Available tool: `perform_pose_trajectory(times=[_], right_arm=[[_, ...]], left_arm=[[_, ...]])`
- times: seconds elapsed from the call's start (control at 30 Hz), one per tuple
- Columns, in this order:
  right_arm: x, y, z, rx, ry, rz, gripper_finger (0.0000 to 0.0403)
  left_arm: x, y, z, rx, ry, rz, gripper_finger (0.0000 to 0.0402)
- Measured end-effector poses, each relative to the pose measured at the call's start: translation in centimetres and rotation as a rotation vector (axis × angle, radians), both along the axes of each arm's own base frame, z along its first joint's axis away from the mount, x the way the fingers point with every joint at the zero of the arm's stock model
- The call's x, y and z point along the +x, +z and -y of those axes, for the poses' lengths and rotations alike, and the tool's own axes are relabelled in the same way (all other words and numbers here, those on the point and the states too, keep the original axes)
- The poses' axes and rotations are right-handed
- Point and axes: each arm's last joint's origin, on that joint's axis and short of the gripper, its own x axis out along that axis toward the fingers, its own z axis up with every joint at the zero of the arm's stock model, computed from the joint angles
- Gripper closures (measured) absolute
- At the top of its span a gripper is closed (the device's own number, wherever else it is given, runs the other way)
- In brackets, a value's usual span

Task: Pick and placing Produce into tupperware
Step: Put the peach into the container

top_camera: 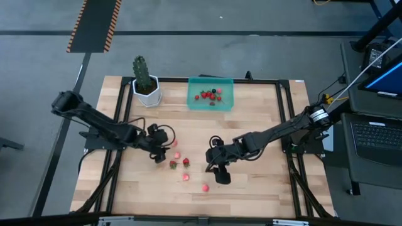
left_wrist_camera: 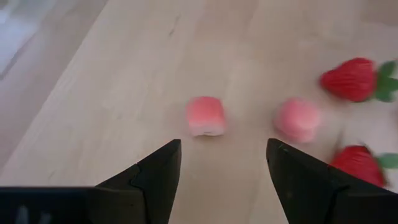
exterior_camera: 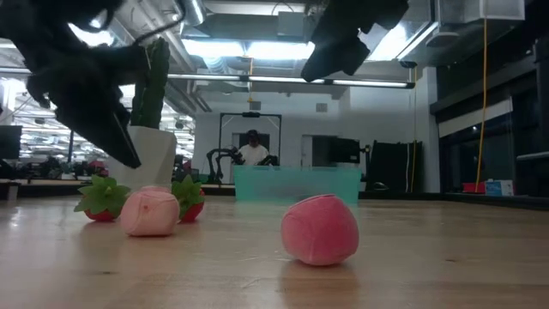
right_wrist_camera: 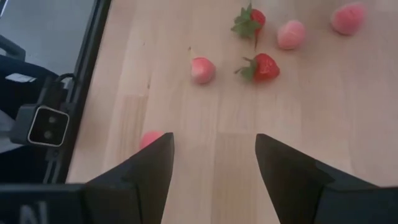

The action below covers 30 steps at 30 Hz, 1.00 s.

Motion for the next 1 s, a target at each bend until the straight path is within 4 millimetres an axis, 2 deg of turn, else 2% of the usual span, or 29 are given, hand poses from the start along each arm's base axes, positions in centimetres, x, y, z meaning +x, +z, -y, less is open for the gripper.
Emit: perform_pose_trajectory(times=[0.37, 0.5, 0.73, 1.0], right_arm=[[0.0, 0.0, 0.0, -0.031, 0.039, 0.010, 0.0175], [0.0, 0.0, 0.0, -0.031, 0.039, 0.010, 0.0175], [0.0, 0.0, 0.0, -0.030, 0.038, 0.010, 0.0175], [0.0, 0.0, 0.0, -0.029, 0.037, 0.011, 0.0175]], left_arm=[[1.1, -2.5, -1.0, 0.008, 0.015, -0.132, 0.0174], [1.9, -3.2, -1.1, 0.002, -0.011, -0.124, 0.0174], [3.0, -4.0, -2.0, 0.010, -0.016, -0.107, 0.0174], [3.4, -4.1, -2.6, 0.001, 0.001, -0.087, 0.0174]])
